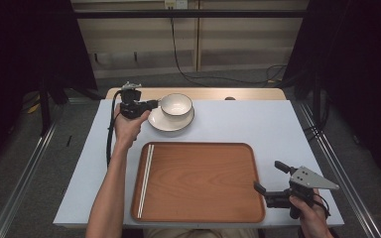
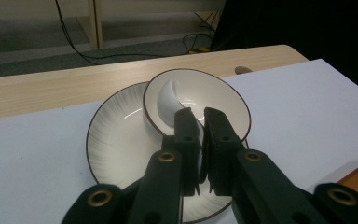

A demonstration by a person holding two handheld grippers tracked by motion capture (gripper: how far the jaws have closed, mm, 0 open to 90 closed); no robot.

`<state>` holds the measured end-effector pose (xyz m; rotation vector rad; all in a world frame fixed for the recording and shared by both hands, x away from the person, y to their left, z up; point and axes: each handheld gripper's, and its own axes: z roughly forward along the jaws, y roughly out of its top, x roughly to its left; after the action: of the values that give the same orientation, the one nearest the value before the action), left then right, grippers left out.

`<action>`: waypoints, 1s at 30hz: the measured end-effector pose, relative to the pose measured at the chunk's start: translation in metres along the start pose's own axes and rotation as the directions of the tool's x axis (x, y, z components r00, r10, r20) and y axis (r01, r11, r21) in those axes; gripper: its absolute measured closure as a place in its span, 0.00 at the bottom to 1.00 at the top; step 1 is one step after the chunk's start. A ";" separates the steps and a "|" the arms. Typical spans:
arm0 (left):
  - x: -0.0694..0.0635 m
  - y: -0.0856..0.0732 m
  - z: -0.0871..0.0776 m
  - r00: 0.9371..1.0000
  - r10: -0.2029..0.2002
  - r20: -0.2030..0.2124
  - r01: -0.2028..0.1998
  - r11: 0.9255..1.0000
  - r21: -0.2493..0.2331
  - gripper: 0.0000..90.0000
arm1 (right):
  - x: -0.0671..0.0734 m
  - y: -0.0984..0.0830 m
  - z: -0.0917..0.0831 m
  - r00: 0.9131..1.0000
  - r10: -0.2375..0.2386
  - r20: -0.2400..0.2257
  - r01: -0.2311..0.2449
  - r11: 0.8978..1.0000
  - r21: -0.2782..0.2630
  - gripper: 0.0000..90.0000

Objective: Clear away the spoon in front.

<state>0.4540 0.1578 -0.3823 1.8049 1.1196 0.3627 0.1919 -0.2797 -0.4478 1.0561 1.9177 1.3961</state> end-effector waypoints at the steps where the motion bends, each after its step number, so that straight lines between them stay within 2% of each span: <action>1: 0.000 -0.001 -0.001 1.000 -0.003 0.002 0.003 1.000 -0.001 0.94 | 0.000 0.000 0.000 1.000 0.000 -0.001 0.000 1.000 0.000 0.01; 3: -0.001 -0.003 -0.004 1.000 0.006 -0.001 -0.006 1.000 -0.004 0.94 | 0.000 0.000 0.000 1.000 -0.001 -0.001 0.001 1.000 -0.001 0.01; 6: 0.000 -0.007 -0.009 1.000 -0.023 0.004 0.023 0.999 -0.021 0.94 | 0.000 0.000 0.000 1.000 -0.001 0.002 0.001 1.000 -0.002 0.01; 8: 0.001 -0.009 -0.013 1.000 -0.021 -0.007 0.021 0.999 -0.024 0.94 | 0.000 0.000 0.000 1.000 0.000 0.002 0.000 1.000 -0.002 0.01; 9: 0.000 -0.010 -0.016 1.000 -0.026 0.002 0.026 0.999 -0.036 0.94 | 0.000 0.000 0.000 1.000 0.000 0.002 0.000 1.000 -0.001 0.01; 12: -0.005 -0.011 -0.023 1.000 -0.002 -0.001 0.002 0.999 -0.047 0.94 | 0.000 0.000 0.000 1.000 -0.002 0.001 0.002 1.000 0.002 0.01; 16: -0.007 -0.014 -0.030 1.000 0.006 -0.006 -0.006 0.998 -0.058 0.94 | 0.000 0.000 0.000 1.000 -0.001 -0.001 0.001 1.000 0.000 0.01; 19: -0.008 -0.021 -0.033 1.000 -0.024 -0.020 0.023 0.997 -0.069 0.94 | 0.000 0.000 0.000 1.000 -0.001 0.001 0.001 1.000 0.000 0.01; 22: -0.008 -0.029 -0.039 0.998 -0.054 -0.013 0.052 0.995 -0.090 0.94 | 0.000 0.000 -0.001 1.000 -0.002 0.001 0.002 1.000 0.000 0.01; 24: -0.009 -0.033 -0.045 0.998 -0.060 -0.034 0.055 0.991 -0.120 0.94 | 0.000 0.000 0.000 1.000 -0.003 0.001 0.003 1.000 -0.001 0.01; 26: -0.009 -0.036 -0.051 0.997 -0.074 -0.023 0.070 0.988 -0.135 0.94 | 0.000 0.000 0.000 1.000 -0.003 0.000 0.003 1.000 -0.001 0.01; 28: -0.011 -0.039 -0.055 0.996 -0.077 -0.040 0.070 0.987 -0.145 0.94 | 0.000 0.000 0.000 1.000 -0.002 0.002 0.002 1.000 -0.001 0.01; 30: -0.012 -0.041 -0.058 0.996 -0.088 -0.027 0.083 0.986 -0.146 0.94 | 0.000 0.000 0.000 1.000 -0.001 0.000 0.001 1.000 -0.001 0.01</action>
<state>0.3885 0.1861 -0.3845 1.6235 1.1602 0.4139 0.1917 -0.2795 -0.4479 1.0550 1.9168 1.3960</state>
